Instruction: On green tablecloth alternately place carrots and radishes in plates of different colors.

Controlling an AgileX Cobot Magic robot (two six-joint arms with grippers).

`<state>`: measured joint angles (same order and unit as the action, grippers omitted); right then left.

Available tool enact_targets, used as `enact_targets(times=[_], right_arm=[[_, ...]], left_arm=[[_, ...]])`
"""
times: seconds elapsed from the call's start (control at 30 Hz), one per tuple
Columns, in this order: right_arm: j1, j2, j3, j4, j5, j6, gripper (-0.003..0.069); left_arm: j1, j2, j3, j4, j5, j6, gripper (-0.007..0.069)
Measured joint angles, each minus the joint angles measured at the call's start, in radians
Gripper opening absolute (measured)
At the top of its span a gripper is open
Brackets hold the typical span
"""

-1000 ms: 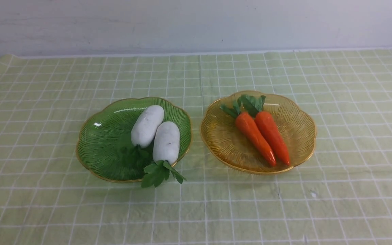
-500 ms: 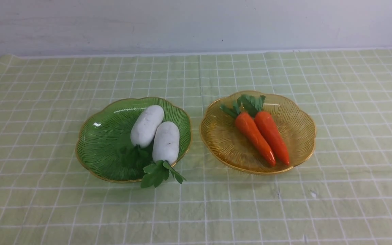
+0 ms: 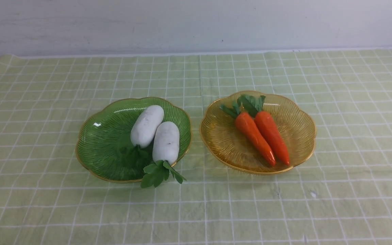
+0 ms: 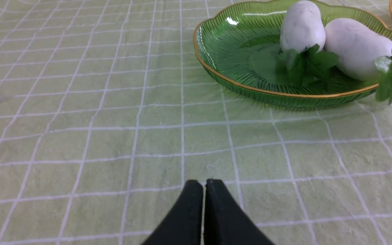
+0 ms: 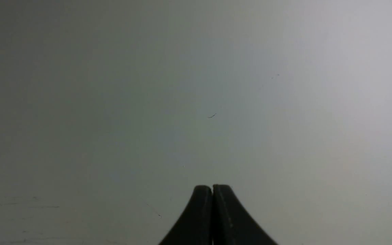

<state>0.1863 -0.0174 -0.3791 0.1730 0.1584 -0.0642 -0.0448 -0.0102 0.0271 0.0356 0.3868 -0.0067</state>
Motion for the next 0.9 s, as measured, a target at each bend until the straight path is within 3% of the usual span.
enact_targets(times=[0.2, 0.33, 0.63, 0.77, 0.9], right_arm=[[0.000, 0.000, 0.000, -0.028, 0.000, -0.016, -0.0014], [-0.007, 0.000, 0.022, -0.112, 0.018, -0.055, -0.0014], [-0.200, 0.001, 0.355, -0.173, 0.085, -0.063, -0.0014], [-0.217, 0.002, 0.405, -0.173, 0.208, -0.063, -0.0014], [-0.217, 0.002, 0.401, -0.173, 0.232, -0.066, -0.0014]], left_arm=[[0.000, 0.000, 0.000, 0.000, 0.000, 0.000, -0.0008], [0.000, 0.000, 0.000, 0.000, 0.000, 0.000, -0.0008], [0.000, 0.000, 0.000, 0.000, 0.000, -0.001, -0.0008], [0.000, 0.000, 0.000, 0.000, 0.000, -0.001, -0.0008], [0.000, 0.000, 0.000, 0.000, 0.000, -0.001, -0.0008]])
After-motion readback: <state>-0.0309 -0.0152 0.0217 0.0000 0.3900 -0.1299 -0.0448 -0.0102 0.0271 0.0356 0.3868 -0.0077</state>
